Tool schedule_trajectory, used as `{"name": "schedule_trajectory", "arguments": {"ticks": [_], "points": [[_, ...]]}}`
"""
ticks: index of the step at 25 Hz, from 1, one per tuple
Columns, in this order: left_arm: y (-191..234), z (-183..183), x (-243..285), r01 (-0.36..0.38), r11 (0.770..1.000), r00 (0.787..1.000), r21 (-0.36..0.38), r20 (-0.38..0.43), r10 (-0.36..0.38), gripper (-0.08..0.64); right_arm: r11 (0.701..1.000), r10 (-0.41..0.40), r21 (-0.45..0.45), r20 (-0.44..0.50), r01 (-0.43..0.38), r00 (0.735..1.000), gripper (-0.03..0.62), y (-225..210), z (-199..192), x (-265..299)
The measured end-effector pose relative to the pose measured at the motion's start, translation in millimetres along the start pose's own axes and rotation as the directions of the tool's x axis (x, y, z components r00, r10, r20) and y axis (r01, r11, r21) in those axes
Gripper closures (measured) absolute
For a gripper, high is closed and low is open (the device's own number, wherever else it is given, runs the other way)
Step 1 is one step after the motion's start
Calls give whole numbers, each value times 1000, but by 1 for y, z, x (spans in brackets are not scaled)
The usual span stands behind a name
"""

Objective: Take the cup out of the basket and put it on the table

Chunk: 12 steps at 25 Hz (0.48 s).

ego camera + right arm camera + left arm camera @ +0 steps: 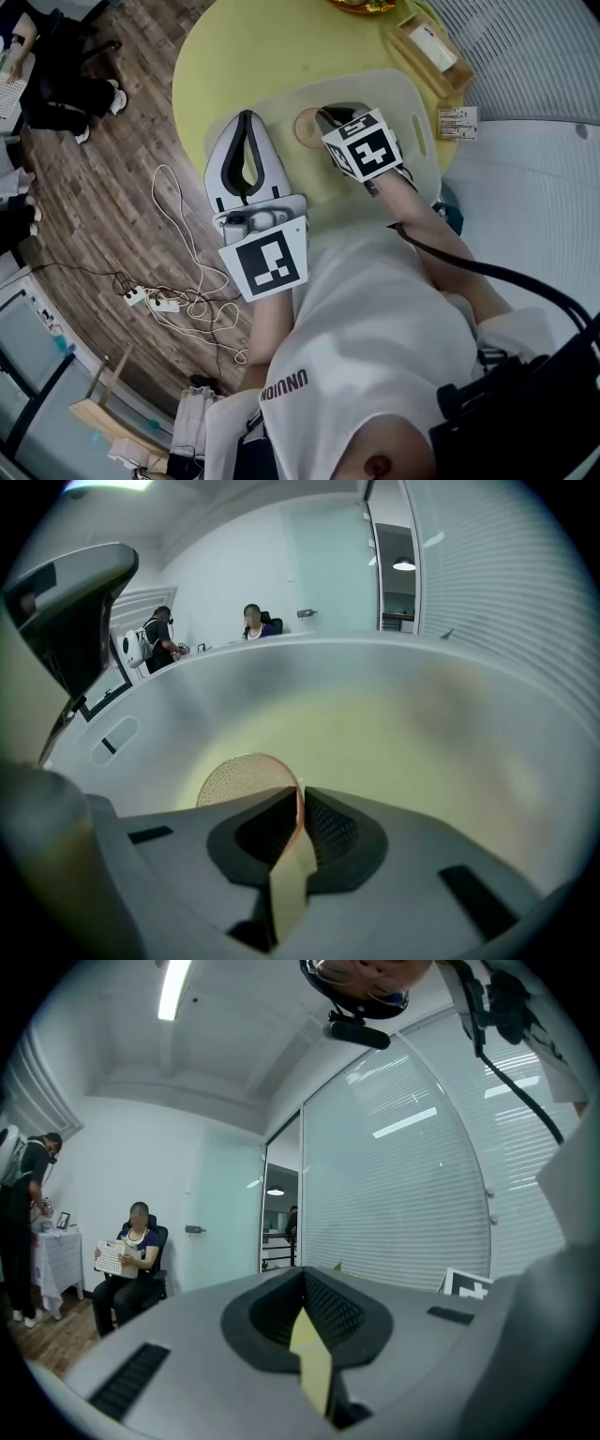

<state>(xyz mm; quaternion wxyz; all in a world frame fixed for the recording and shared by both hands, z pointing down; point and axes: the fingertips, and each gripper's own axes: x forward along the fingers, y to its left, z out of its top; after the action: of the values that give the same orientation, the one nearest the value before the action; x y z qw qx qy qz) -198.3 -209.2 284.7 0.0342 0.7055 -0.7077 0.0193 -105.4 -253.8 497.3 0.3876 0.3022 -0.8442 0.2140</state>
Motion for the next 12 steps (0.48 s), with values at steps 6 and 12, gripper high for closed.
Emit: {"name": "schedule_trajectory", "arguments": {"ticks": [6,12], "points": [[2,10,-7,-16,1000,1000,10,21,16,548,1000,22,-9,69,-21,997,552,7,14,-24],[2,20,-13,-30,999,999,23,44,29,548,999,32,8,150,-33,988,552,8,26,-51]]}}
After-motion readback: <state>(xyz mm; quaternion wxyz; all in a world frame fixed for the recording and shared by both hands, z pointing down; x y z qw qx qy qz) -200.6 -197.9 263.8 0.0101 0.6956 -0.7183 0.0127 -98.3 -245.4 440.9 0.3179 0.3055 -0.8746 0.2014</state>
